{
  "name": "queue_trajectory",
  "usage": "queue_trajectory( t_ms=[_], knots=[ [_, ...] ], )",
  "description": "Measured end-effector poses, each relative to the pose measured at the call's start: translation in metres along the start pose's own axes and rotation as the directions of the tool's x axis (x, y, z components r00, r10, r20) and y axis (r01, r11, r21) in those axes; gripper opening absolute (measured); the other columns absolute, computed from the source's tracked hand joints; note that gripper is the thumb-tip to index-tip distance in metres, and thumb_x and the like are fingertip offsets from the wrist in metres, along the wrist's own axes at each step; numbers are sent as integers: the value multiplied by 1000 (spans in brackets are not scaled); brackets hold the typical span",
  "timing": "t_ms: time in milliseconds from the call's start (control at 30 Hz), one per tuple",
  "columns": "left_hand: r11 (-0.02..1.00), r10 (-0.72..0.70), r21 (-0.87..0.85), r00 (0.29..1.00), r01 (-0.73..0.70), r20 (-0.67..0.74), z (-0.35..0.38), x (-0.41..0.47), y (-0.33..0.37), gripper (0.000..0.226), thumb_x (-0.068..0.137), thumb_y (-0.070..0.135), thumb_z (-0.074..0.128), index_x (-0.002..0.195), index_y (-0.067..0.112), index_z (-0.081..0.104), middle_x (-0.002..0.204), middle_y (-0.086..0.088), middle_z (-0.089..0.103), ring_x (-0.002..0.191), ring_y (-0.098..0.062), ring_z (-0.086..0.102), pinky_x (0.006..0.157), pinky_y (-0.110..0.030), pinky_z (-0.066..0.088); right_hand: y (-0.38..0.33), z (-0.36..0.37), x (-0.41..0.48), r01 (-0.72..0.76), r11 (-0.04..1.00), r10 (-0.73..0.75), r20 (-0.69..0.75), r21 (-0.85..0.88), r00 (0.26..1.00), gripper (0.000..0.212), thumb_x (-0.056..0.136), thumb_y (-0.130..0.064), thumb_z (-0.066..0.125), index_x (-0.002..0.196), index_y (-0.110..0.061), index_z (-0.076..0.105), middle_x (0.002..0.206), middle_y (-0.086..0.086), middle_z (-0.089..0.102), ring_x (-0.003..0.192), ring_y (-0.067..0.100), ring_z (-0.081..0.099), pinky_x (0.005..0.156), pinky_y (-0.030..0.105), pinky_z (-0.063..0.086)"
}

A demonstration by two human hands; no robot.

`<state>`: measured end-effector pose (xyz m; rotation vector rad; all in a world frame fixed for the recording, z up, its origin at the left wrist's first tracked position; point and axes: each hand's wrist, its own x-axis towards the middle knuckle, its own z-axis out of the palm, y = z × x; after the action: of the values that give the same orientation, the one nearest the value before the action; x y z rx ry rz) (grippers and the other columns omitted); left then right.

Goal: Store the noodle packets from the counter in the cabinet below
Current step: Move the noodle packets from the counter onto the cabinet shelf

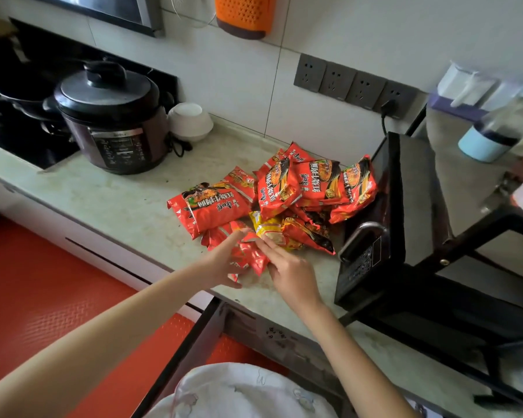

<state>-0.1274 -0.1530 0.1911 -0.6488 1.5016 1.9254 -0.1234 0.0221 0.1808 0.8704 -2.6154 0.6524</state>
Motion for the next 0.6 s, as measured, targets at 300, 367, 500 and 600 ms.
queue_trajectory(
  t_ms=[300,367,500,600],
  knots=[
    [941,116,-309,988,-141,-98,-3,-11,0,16,89,20,55,102,10,53,89,-11,65,80,-24,63,74,-38,52,8,4,1,309,946,-315,58,99,947,60,89,-48,50,143,-24,36,148,-3,41,133,11,43,88,28,50],
    [941,131,-293,982,-167,-138,-12,-13,-1,16,90,20,51,105,13,51,93,-10,65,82,-25,64,71,-38,52,19,11,4,169,963,-174,8,211,985,55,91,-41,45,140,-19,36,145,0,41,134,11,38,98,28,46],
    [936,124,-299,970,-184,-209,-30,-16,-4,16,91,23,51,106,16,49,101,-10,65,90,-28,63,78,-43,51,53,46,25,-130,990,140,215,-58,967,64,93,-26,54,149,-18,24,154,1,29,143,18,25,112,39,35],
    [931,107,-314,962,-186,-253,-40,-19,-7,21,90,23,53,110,16,49,103,-11,65,91,-29,63,75,-43,51,64,73,37,-140,943,261,409,-303,874,85,91,-34,59,153,-16,3,161,5,5,148,24,5,116,38,23]
  ],
)
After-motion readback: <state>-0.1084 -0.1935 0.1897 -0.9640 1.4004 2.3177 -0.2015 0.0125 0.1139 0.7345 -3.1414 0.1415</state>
